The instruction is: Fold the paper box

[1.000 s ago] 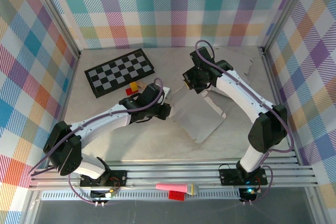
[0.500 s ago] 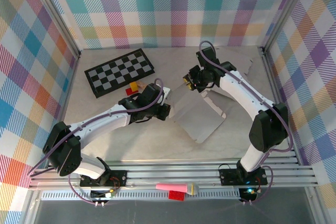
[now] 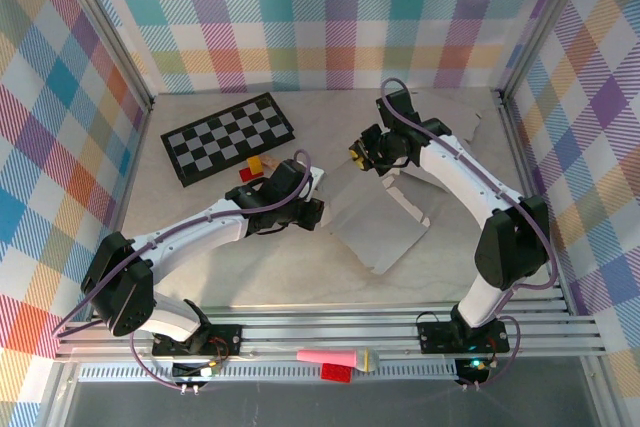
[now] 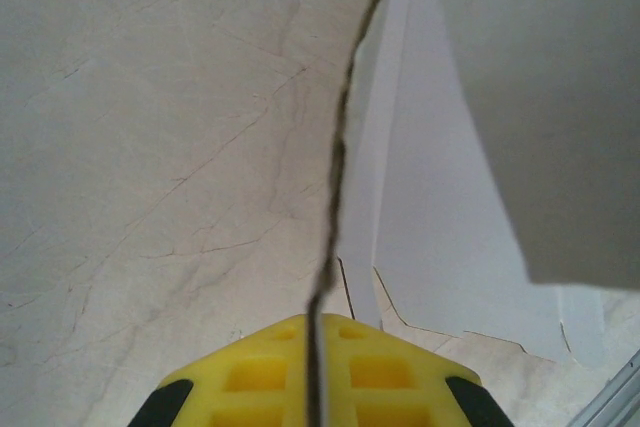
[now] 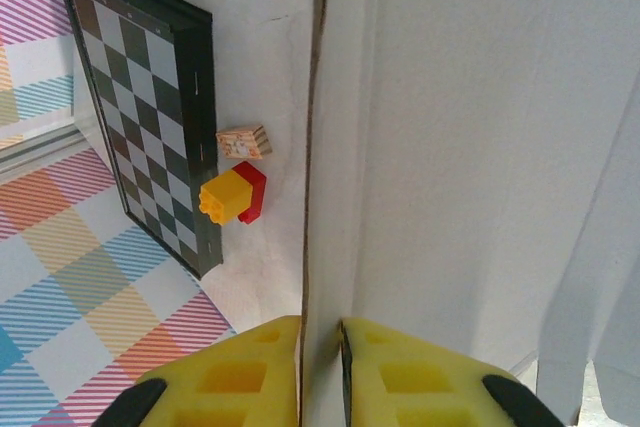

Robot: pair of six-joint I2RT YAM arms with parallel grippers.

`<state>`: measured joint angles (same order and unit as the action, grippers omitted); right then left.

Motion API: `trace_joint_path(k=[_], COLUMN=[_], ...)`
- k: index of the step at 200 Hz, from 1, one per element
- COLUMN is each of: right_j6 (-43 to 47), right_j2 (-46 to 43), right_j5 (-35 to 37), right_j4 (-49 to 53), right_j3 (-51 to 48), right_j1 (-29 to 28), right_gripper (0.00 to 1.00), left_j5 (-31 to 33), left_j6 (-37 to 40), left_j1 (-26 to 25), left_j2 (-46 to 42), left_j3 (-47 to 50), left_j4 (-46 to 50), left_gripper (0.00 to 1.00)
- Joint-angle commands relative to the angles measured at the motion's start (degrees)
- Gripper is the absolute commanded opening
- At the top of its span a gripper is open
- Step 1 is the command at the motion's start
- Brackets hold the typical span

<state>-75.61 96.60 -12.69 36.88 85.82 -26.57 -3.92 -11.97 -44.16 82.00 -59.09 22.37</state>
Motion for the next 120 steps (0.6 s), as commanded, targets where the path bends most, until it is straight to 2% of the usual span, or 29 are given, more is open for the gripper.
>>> trace_joint_path(k=[1,29,52,60,89,120], right_j6=[0.4,0.2,-0.5,-1.2,-8.3,-13.7], right_j2=[-0.9,-1.0,-1.5,-2.2,-7.1,-10.4], right_j5=[-0.9,-0.7,-0.4,-0.1,3.7,10.7], right_j4=[-0.7,-0.9,-1.5,-2.7,-12.8,-24.3], right_j3=[-0.7,-1.1,-2.0,-3.2,-11.9,-18.4], right_j1=[0.3,0.3,0.3,0.3,-0.5,-2.8], right_gripper=[0.17,0.10,0.00,0.00,0.00,0.00], left_j5=[-0.5,-0.4,0.5,0.7,2.0,-1.5], left_j6=[1.2,1.2,0.8,0.3,-4.4,-10.7], left_j1=[-0.5,-0.5,-0.5,-0.3,1.0,4.2], left_j2=[-1.5,-1.7,-2.3,-2.8,-6.1,-12.4], left_j3=[-1.7,-1.8,-1.4,-1.2,-1.2,0.7], left_j4=[0.7,0.9,0.8,0.7,2.1,2.9], left_gripper=[0.00,0.00,0.02,0.06,0.36,0.48])
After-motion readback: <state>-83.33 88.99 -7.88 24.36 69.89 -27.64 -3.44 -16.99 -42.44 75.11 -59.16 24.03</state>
